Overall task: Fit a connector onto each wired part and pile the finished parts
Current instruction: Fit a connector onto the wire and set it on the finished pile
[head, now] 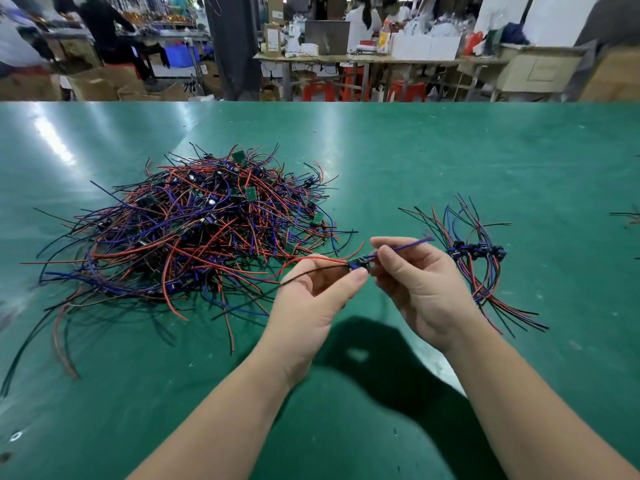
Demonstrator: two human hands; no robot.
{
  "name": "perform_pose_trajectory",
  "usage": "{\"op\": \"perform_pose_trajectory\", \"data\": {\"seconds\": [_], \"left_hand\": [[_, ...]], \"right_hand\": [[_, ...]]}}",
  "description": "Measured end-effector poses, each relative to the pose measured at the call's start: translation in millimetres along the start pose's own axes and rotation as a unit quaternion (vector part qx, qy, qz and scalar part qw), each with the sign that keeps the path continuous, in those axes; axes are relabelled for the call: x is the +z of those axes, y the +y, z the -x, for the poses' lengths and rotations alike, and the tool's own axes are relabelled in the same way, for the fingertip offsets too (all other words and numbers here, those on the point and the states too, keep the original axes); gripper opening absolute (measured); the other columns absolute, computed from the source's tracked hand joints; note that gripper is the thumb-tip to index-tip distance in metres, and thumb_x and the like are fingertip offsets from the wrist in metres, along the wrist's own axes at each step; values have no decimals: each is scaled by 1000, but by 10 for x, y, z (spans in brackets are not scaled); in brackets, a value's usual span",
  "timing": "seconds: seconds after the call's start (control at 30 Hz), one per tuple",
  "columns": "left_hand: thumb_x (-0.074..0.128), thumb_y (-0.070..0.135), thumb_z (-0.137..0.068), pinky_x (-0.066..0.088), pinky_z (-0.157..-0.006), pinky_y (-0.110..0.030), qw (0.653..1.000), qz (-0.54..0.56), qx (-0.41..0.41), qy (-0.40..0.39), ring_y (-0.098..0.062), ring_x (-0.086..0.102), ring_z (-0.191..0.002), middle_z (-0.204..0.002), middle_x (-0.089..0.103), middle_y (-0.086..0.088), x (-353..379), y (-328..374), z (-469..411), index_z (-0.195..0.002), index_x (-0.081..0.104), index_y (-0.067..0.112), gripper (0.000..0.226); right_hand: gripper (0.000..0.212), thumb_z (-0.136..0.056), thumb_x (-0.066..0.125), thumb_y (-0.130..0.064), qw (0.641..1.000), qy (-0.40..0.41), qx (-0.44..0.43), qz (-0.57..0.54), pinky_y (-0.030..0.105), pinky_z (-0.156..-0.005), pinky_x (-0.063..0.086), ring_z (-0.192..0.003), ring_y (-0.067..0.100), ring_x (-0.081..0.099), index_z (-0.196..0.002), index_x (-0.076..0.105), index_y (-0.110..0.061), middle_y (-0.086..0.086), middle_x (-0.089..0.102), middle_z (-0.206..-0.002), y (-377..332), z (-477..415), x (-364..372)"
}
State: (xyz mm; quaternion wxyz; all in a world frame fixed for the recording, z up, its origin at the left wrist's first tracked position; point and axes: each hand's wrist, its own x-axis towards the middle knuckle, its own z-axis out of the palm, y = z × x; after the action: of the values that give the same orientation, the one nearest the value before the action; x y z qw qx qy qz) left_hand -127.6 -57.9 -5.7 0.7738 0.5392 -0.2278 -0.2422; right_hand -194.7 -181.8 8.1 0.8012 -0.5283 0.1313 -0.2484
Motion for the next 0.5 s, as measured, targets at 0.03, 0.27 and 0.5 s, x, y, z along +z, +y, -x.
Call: {"op": "perform_pose_trajectory", "data": {"seconds": [0.03, 0.27, 0.5], "left_hand": [[79, 21, -64, 48, -64, -14, 999, -20, 29, -19, -2, 60, -66, -74, 70, 9, -6, -12, 7, -83, 61, 18, 25], [64, 17, -89, 56, -72, -25, 983, -140, 111, -33, -15, 68, -72, -82, 72, 0, -42, 4, 1, -97, 69, 18, 10], [78, 25, -59, 55, -55, -23, 992, -39, -108, -43, -17, 68, -58, -69, 71, -11, -17, 25, 27, -71, 75, 7, 23]], "right_hand": [[14, -66, 66, -16, 1000, 6, 5, -11, 16, -59, 50, -57, 6, 62, -71, 77, -20, -1, 68, -64, -9, -2, -4], [15, -70, 62, -14, 999, -11, 26, -28, 16, -53, 51, -54, 10, 61, -71, 77, -17, 2, 63, -58, -130, -24, -109], [15, -81, 68, -5, 969, -62, -6, 240, 24, -64, 50, -61, 9, 59, -85, 73, -18, -1, 68, -65, -51, -8, -153]]}}
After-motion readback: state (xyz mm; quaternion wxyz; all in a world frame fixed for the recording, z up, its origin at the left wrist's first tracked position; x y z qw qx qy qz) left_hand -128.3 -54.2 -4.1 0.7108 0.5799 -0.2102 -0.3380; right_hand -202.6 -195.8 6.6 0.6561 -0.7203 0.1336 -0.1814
